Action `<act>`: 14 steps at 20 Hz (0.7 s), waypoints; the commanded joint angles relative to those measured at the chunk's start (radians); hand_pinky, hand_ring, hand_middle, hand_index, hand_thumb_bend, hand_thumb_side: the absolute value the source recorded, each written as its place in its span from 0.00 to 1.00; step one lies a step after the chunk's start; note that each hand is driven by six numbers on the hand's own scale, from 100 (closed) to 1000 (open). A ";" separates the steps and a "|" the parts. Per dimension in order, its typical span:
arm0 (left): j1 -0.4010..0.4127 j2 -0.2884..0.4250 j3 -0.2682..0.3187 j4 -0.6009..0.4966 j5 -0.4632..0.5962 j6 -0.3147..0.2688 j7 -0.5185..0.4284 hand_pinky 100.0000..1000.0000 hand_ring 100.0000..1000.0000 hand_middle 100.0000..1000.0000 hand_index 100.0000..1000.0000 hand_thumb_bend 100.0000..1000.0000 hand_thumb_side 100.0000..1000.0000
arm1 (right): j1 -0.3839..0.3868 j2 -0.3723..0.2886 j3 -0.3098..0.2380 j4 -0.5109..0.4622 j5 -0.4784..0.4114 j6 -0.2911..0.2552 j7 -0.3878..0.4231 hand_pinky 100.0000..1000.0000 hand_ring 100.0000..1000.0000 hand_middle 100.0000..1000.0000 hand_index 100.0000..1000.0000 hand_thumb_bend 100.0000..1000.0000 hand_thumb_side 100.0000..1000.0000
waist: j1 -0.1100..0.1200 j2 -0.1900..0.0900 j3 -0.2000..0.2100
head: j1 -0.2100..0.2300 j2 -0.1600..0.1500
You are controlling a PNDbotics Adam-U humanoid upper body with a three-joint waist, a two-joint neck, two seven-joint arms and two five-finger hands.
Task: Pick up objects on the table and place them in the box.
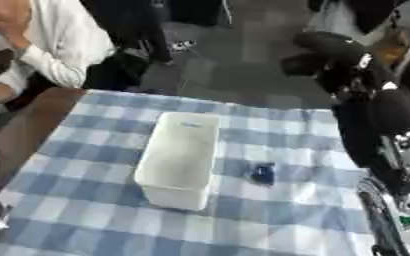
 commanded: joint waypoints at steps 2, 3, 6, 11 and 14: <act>-0.012 0.010 0.006 -0.016 -0.003 0.004 0.003 0.84 0.75 0.98 0.98 0.00 0.85 | -0.009 -0.005 -0.003 -0.016 0.001 0.000 0.001 0.75 0.73 0.80 0.84 0.24 0.91 | 0.002 -0.017 0.001 | 0.005 -0.012; -0.012 0.010 0.006 -0.016 -0.003 0.003 0.003 0.84 0.75 0.98 0.98 0.00 0.85 | -0.009 -0.005 -0.003 -0.016 0.001 0.000 0.002 0.75 0.73 0.80 0.84 0.24 0.91 | 0.002 -0.017 0.001 | 0.006 -0.012; -0.012 0.010 0.006 -0.016 -0.003 0.004 0.003 0.84 0.75 0.98 0.98 0.00 0.85 | -0.009 -0.006 -0.004 -0.016 0.001 -0.001 0.002 0.75 0.73 0.80 0.84 0.24 0.91 | 0.002 -0.016 0.001 | 0.006 -0.013; -0.012 0.011 0.005 -0.016 -0.003 0.005 0.002 0.84 0.75 0.98 0.98 0.00 0.85 | -0.009 -0.006 -0.003 -0.016 0.002 -0.001 0.003 0.75 0.73 0.80 0.84 0.24 0.91 | 0.002 -0.015 0.001 | 0.005 -0.013; -0.013 0.007 0.008 -0.016 -0.004 0.005 0.004 0.84 0.75 0.97 0.98 0.00 0.85 | -0.012 -0.011 -0.003 -0.016 0.006 -0.010 0.001 0.75 0.73 0.80 0.83 0.26 0.92 | 0.005 -0.014 0.007 | 0.006 -0.024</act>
